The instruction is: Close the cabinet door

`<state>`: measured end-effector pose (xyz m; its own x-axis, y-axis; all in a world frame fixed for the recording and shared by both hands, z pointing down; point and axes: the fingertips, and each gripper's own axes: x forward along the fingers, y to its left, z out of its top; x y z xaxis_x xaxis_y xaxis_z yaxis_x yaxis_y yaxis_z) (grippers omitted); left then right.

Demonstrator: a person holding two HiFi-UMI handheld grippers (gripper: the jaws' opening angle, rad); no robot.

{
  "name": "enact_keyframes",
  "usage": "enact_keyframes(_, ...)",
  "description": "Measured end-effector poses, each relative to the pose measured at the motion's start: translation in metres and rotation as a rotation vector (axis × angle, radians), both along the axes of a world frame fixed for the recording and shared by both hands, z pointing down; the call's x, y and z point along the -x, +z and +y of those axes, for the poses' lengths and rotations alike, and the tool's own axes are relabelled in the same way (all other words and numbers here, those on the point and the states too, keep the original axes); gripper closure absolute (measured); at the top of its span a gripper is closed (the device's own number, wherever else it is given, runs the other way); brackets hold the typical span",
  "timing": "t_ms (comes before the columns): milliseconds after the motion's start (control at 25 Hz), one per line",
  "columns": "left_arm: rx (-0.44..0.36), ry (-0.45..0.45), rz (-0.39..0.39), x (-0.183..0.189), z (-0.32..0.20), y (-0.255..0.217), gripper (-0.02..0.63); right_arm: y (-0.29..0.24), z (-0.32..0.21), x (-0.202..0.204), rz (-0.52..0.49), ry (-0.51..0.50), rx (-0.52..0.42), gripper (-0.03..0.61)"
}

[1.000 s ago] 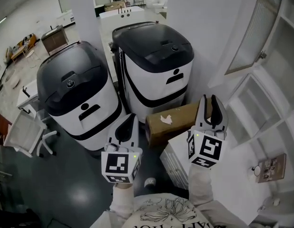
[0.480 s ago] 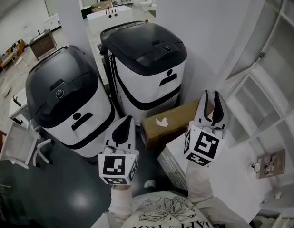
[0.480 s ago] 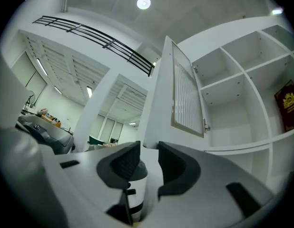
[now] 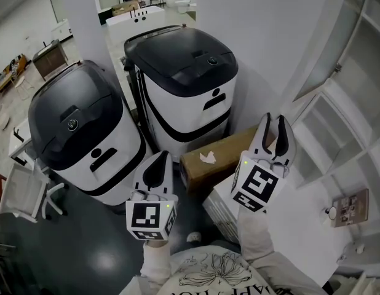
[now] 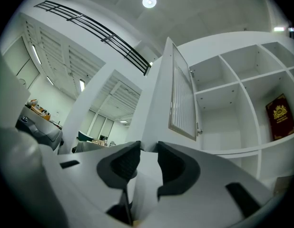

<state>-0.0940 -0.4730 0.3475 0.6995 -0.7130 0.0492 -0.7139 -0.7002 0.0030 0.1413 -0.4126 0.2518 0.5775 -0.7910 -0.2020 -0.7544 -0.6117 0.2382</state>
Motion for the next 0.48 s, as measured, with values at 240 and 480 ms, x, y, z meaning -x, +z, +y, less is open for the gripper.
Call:
enact_keyframes(240,0.011,0.009,-0.002,-0.004,0.003,0.005,0.609,0.000,0.006,-0.003,0.014,0.016,-0.018,0.469)
enact_keyframes(480,0.017,0.036,-0.005,-0.010,0.009,0.008,0.609,0.000,0.013,-0.001,0.012,0.006,-0.025,0.469)
